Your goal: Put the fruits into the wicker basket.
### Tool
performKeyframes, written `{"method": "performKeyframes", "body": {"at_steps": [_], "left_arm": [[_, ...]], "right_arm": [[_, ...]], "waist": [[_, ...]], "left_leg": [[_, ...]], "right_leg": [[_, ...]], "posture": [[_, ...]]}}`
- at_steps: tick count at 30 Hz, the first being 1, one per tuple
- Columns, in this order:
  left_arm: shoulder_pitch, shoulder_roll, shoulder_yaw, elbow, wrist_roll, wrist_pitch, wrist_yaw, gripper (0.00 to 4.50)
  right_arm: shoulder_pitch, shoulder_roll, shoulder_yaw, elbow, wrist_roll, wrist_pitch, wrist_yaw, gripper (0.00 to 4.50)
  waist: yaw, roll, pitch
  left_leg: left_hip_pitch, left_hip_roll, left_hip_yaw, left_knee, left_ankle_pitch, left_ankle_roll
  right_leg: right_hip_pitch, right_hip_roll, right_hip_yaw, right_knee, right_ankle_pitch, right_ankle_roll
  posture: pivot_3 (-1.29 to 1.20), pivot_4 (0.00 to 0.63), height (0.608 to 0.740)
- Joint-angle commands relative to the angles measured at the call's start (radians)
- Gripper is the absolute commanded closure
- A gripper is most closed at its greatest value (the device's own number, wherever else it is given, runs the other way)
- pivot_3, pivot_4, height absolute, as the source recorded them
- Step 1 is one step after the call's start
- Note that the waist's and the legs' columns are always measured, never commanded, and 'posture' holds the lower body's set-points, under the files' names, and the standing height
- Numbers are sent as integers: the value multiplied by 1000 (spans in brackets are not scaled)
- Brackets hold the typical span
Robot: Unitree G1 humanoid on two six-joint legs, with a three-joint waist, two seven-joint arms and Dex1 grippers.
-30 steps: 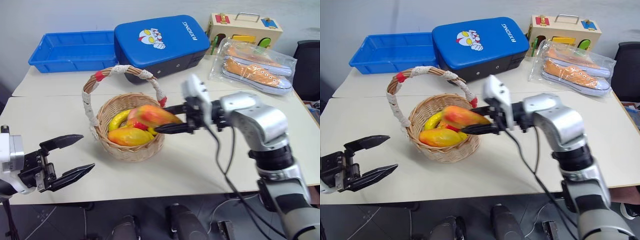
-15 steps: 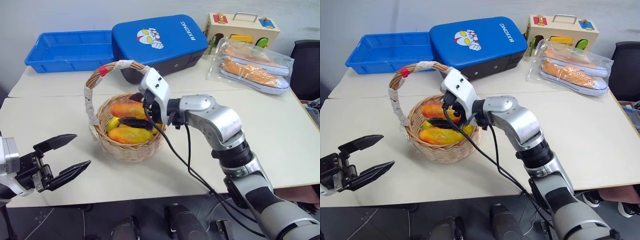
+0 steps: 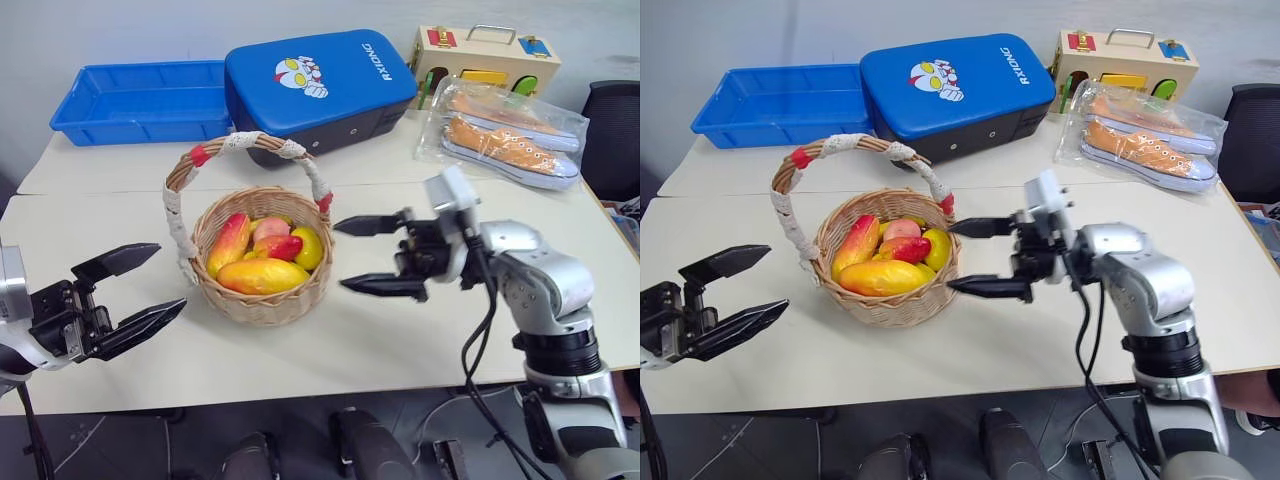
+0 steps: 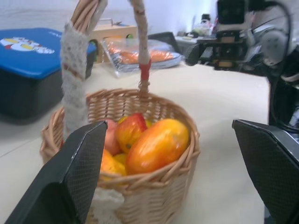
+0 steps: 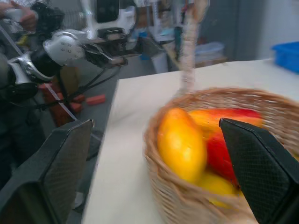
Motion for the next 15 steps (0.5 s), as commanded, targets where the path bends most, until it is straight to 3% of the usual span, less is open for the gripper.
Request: {"method": "performKeyframes", "body": {"at_steps": [1,9,15], "left_arm": [[-12,30,39,-10,-51,17,-2,0],[18,42,81,3,-40,22,-14,0],[44,13,58,-26,-23,6,0,0]], "right_arm": [[-102,-3,5,237,-100,-231,105,27],[-402,169,78,799,-251,-535,262,27],[-557,291,69,1055,-295,-661,316,27]], "waist": [[-2,1,0],[-7,2,1],[-6,3,2]], "left_leg": [[1,0,1,0,0,0],[0,1,1,-1,2,-3],[-1,1,0,0,2,-3]], "right_leg": [[0,0,0,0,0,0],[-3,2,1,3,0,-1],[-3,1,0,4,0,-1]], "posture": [[0,150,740],[0,150,740],[0,150,740]]}}
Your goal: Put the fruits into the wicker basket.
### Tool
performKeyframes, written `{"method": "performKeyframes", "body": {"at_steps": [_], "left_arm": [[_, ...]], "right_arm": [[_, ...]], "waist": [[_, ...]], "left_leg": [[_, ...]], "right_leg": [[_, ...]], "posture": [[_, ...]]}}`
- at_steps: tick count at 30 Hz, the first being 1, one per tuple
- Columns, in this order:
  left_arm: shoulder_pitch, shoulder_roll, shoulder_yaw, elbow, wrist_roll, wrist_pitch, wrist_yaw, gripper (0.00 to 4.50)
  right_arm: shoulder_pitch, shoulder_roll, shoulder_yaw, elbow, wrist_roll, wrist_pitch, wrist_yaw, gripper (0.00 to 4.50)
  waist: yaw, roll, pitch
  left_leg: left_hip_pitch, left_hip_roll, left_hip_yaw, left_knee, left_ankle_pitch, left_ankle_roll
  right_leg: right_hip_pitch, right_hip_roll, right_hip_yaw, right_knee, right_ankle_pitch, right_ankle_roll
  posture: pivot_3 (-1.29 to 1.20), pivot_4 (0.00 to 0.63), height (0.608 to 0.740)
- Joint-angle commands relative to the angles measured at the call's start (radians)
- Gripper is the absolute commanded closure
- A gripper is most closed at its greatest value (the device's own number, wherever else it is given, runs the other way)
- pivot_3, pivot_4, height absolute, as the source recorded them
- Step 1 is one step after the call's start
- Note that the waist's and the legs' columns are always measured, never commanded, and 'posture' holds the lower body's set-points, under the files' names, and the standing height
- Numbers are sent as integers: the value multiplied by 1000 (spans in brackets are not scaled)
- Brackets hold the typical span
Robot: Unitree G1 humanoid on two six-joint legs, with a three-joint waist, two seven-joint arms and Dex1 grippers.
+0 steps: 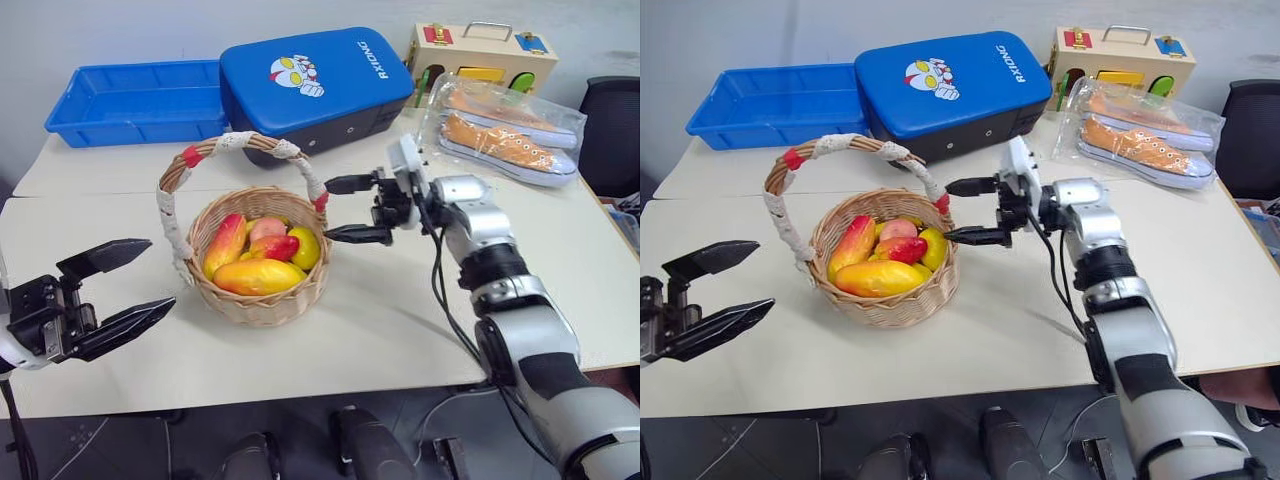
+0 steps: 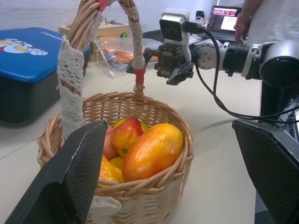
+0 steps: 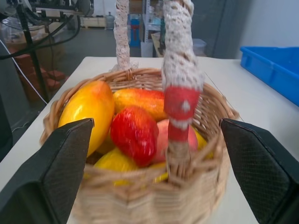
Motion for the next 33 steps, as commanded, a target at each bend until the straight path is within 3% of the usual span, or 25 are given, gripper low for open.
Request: {"method": "performKeyframes", "body": {"at_steps": [1,3,12,16,19,22,25,28,33], "left_arm": [[3,-14,-3,-32,6,-21,15,0],[3,-19,-5,-40,6,-23,21,0],[27,-14,18,-60,11,-26,24,0],[-9,4,-23,-57,9,-29,20,0],[-50,13,-72,-54,13,-31,17,0],[-118,12,-147,-27,23,-36,12,0],[-188,5,-224,14,46,-40,-4,0],[-241,4,-285,59,58,-40,-30,0],[-370,12,-408,167,118,-51,-99,0]], "right_arm": [[-88,46,-11,106,-5,-78,63,27],[-120,53,25,125,27,-49,65,27],[-148,-4,194,115,105,17,65,2967],[-91,-82,222,-5,202,88,65,4287],[-16,-173,193,-159,272,161,65,4311],[114,-306,66,-394,333,319,37,4311],[283,-438,-99,-643,426,481,-110,4311],[437,-498,-290,-797,478,558,-298,4311],[627,-512,-457,-879,324,454,-563,4311]], "waist": [[1,0,0],[2,0,0],[3,0,0],[6,0,0],[14,0,0],[20,0,0],[39,1,1],[43,1,1],[36,1,1]], "left_leg": [[0,0,0,0,0,0],[0,0,0,1,0,0],[0,0,-1,2,0,0],[0,0,-2,1,0,0],[-1,-1,-3,2,0,0],[-2,-1,-3,1,-1,1],[-3,-1,-3,0,-1,1],[-3,-1,-3,-1,-2,0],[-1,-1,0,0,-1,0]], "right_leg": [[0,0,0,0,0,0],[0,0,0,1,0,0],[0,-1,-1,3,0,0],[0,-1,-2,3,0,0],[0,-1,-2,2,0,0],[0,-2,-2,0,0,0],[0,-1,-3,-2,0,0],[0,0,-3,-3,0,0],[1,1,1,-4,0,1]], "posture": [[0,150,740],[0,150,740],[0,150,740],[0,150,740],[0,150,740],[0,150,740],[0,150,740],[0,150,740],[0,150,740]]}}
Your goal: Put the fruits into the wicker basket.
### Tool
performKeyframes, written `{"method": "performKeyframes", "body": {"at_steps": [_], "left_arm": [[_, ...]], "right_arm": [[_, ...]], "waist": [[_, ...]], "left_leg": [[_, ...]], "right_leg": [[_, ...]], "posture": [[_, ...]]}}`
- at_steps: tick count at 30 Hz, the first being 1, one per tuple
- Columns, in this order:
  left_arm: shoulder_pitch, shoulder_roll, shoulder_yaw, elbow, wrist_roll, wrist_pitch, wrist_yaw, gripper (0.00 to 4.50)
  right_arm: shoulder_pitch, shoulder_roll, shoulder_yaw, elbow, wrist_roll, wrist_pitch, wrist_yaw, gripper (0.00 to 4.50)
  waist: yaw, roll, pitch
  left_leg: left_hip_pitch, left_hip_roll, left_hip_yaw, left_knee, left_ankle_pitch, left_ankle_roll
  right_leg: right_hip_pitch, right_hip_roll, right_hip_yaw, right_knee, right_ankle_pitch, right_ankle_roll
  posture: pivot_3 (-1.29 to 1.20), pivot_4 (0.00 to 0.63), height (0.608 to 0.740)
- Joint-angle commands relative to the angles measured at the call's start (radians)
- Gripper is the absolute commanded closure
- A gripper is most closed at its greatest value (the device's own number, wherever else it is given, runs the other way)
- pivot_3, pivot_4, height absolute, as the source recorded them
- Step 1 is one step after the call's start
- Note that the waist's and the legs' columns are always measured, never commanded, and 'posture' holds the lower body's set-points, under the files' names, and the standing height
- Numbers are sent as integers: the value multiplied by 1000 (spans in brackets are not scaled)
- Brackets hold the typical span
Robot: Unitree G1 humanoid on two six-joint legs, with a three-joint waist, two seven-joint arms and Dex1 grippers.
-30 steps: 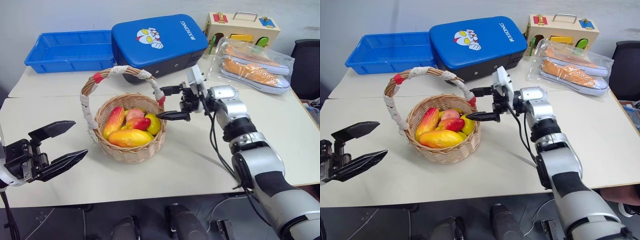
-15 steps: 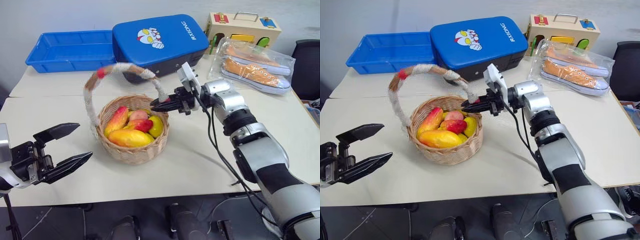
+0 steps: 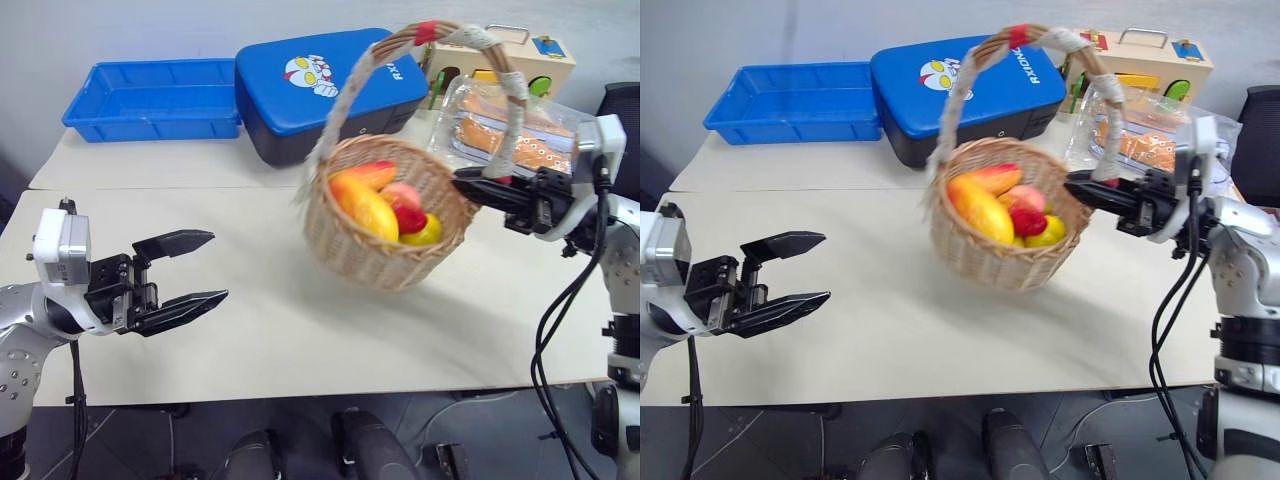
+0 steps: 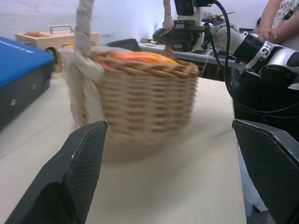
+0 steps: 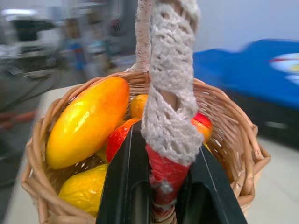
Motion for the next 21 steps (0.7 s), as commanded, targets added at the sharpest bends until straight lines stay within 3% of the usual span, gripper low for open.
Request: {"method": "performKeyframes", "body": {"at_steps": [1,7,12,13,18,21], "left_arm": [[-100,10,-78,68,53,-28,-60,0],[-236,-11,-165,155,113,-51,-110,0],[-250,-27,-179,148,128,-51,-105,0],[-249,-28,-176,146,128,-49,-104,0],[-233,-13,-158,155,132,-43,-111,0],[-193,20,-130,162,132,-30,-133,0]], "right_arm": [[75,-13,-114,-56,-112,-76,-209,4311],[124,23,-143,-7,-291,-139,-495,4311],[106,76,-141,-2,-305,-75,-638,4311],[111,85,-136,-18,-293,-54,-642,3581],[163,78,-178,-97,-240,-22,-607,2005],[244,15,-221,-140,-214,-51,-490,974]], "waist": [[2,0,0],[0,0,0],[1,0,0],[1,0,0],[6,0,0],[14,0,0]], "left_leg": [[0,0,0,0,1,0],[0,-2,2,1,3,1],[0,0,2,-1,3,0],[0,0,2,-1,4,-1],[0,-1,2,1,4,0],[0,-1,1,0,4,0]], "right_leg": [[0,0,1,1,0,0],[-1,0,2,2,2,2],[-2,1,2,3,2,2],[-2,1,2,4,2,2],[-2,0,2,5,2,2],[-2,0,2,4,2,2]], "posture": [[0,150,740],[0,150,740],[0,150,740],[0,150,740],[0,150,740],[0,150,740]]}}
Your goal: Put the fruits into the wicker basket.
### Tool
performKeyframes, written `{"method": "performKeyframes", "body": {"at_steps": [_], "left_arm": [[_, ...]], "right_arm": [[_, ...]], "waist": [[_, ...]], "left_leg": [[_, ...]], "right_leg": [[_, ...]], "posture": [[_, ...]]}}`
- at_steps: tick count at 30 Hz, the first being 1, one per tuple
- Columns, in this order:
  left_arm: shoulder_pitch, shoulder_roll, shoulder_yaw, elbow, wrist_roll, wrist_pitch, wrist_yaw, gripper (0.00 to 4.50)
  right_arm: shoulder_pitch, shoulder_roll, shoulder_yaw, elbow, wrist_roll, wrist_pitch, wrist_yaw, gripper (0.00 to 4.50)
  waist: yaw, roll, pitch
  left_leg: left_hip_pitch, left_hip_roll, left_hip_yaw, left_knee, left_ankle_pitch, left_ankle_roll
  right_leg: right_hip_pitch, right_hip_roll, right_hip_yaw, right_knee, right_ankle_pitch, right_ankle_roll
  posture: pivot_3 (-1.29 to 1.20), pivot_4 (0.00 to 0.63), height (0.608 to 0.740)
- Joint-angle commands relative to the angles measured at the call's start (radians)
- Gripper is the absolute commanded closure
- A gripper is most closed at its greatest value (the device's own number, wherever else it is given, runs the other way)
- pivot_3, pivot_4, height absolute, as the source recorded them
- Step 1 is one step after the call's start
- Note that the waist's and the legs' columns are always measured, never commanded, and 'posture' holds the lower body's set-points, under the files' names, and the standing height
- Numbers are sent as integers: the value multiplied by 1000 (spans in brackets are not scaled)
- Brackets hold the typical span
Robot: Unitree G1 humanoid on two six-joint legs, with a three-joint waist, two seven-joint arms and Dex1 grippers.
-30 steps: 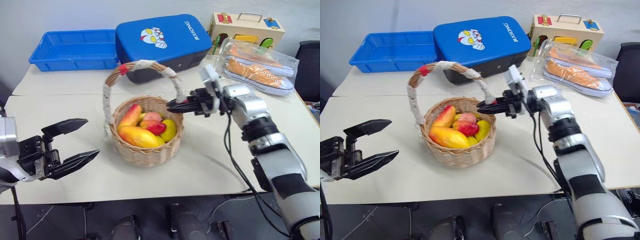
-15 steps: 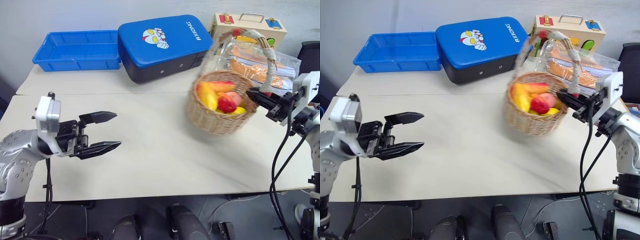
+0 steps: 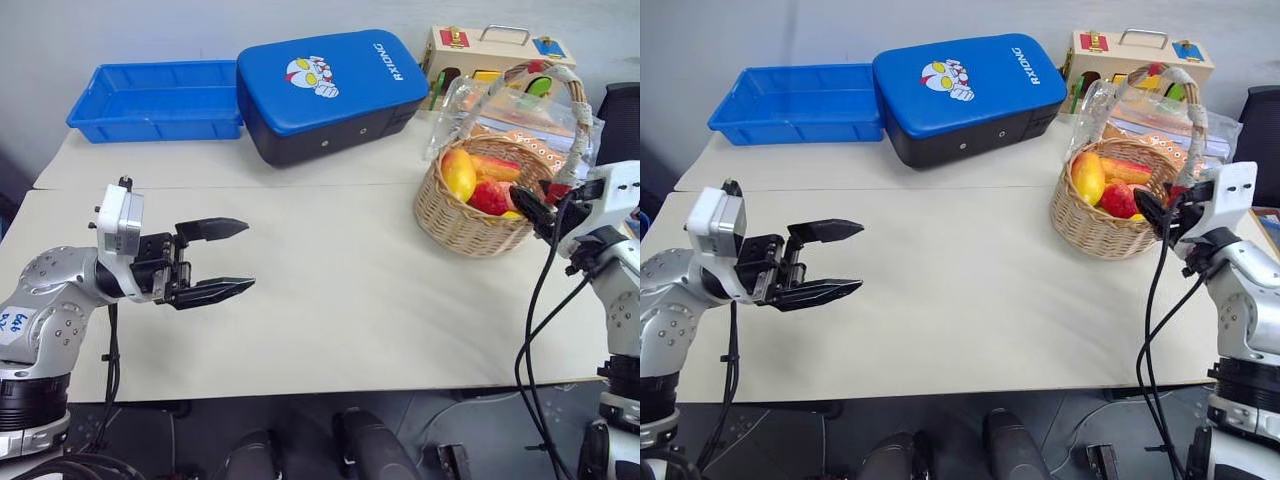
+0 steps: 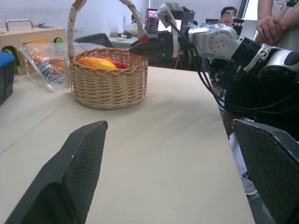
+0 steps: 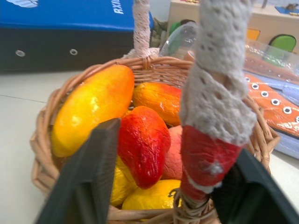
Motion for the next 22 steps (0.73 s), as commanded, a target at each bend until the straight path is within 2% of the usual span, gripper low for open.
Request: {"method": "performKeyframes", "body": {"at_steps": [1,3,5,6,9,11,13,17,22], "left_arm": [[49,52,61,9,8,3,-37,0],[92,78,74,32,33,-18,-70,0],[122,97,85,62,59,-42,-99,0],[185,97,105,82,106,-90,-102,0],[325,77,148,95,211,-216,-89,0],[374,52,173,73,228,-264,-73,0],[408,38,185,57,246,-286,-51,0],[481,-20,189,8,312,-376,16,0],[490,-71,177,-47,345,-445,75,0]], "right_arm": [[87,-92,-101,-79,50,-46,150,634],[173,-137,-145,-84,83,-79,287,48],[245,-172,-172,-78,90,-123,398,48],[260,-157,-191,-40,107,-205,478,48],[293,-159,-125,24,74,-386,676,48],[285,-143,-50,1,86,-403,749,48],[277,-124,2,-18,99,-408,787,48],[239,-38,187,-3,14,-531,857,48],[135,56,267,140,-45,-670,862,48]], "waist": [[6,0,0],[12,0,0],[17,0,0],[17,0,0],[3,0,0],[2,0,0],[6,0,0],[15,0,0],[20,0,0]], "left_leg": [[0,0,0,-1,0,0],[0,0,0,-1,0,0],[0,0,0,-2,0,0],[0,0,0,-2,0,0],[3,0,1,-2,-1,2],[3,0,1,-2,-2,3],[3,0,0,-1,-1,3],[2,0,0,-1,-2,4],[1,0,0,0,-2,5]], "right_leg": [[0,0,0,-1,0,0],[0,0,0,-2,0,0],[1,0,-1,-3,0,0],[1,0,-1,-4,0,0],[4,0,0,-6,0,0],[5,0,-1,-7,1,0],[6,-1,-1,-7,3,0],[6,-1,-1,-8,4,1],[5,-1,-2,-8,4,1]], "posture": [[0,150,740],[0,150,740],[0,150,740],[0,150,740],[0,150,740],[0,150,740],[0,150,740],[0,150,740],[0,150,740]]}}
